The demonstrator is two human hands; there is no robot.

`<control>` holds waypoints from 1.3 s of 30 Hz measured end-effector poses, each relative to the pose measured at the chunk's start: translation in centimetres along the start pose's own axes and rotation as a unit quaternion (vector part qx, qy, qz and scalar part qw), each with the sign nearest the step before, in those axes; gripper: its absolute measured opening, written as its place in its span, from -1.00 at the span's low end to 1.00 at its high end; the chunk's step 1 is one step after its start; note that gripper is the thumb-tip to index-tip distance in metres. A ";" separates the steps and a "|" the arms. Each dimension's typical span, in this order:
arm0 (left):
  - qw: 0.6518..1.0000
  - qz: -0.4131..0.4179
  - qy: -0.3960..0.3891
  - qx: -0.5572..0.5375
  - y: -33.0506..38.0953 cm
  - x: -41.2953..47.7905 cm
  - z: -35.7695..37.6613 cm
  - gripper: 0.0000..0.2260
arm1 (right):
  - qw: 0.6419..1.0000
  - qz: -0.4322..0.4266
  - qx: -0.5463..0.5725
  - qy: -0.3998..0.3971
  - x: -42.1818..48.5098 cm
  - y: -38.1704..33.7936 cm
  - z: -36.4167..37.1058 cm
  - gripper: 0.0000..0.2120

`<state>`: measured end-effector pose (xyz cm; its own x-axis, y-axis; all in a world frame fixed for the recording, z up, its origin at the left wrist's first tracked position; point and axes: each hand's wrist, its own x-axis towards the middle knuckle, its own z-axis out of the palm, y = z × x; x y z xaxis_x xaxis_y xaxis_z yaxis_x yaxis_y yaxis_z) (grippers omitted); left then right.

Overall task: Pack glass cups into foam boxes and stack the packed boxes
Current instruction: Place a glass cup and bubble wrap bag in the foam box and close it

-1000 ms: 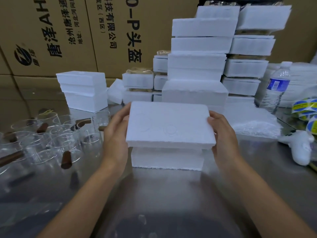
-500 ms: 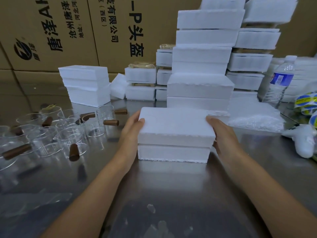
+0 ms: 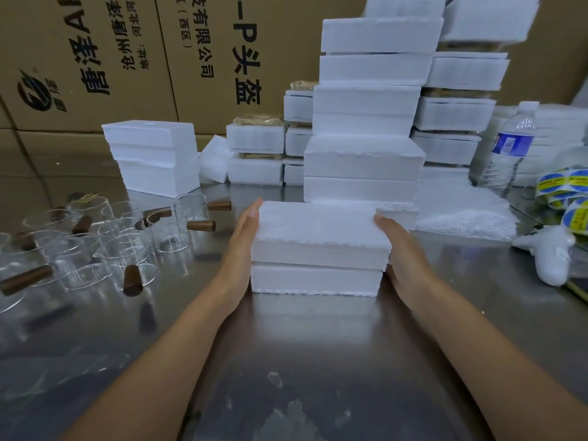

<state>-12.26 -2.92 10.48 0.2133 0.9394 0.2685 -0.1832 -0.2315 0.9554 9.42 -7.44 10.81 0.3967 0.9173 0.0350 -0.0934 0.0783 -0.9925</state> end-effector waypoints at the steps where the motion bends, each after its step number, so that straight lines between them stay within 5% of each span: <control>1: 1.000 -0.001 0.002 0.001 0.0 0.0 0.0 -0.41 | 1.000 0.003 -0.002 0.000 0.0 0.0 0.0 -0.71; 13: 0.995 -0.002 0.077 0.066 -1.0 0.6 -0.1 -0.54 | 0.999 0.024 -0.021 -0.037 0.1 -0.3 -0.3 -0.69; 20: 0.996 0.023 0.074 0.037 -1.5 0.8 -0.4 -0.69 | 0.999 0.013 -0.012 -0.034 -0.2 0.2 -0.3 -0.63; 30: 0.998 0.013 0.049 0.042 -1.0 0.4 -0.7 -0.79 | 0.998 0.008 0.007 -0.060 -0.3 -0.1 -0.5 -0.80; 39: 0.997 -0.017 0.036 0.070 -0.2 -0.3 -1.0 -0.71 | 0.997 0.009 0.003 -0.071 -0.3 -0.2 -0.7 -0.79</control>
<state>-13.24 -2.85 10.06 0.1459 0.9620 0.2308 -0.0395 -0.2274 0.9730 9.95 -8.02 10.94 0.2608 0.9648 0.0337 -0.1053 0.0632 -0.9924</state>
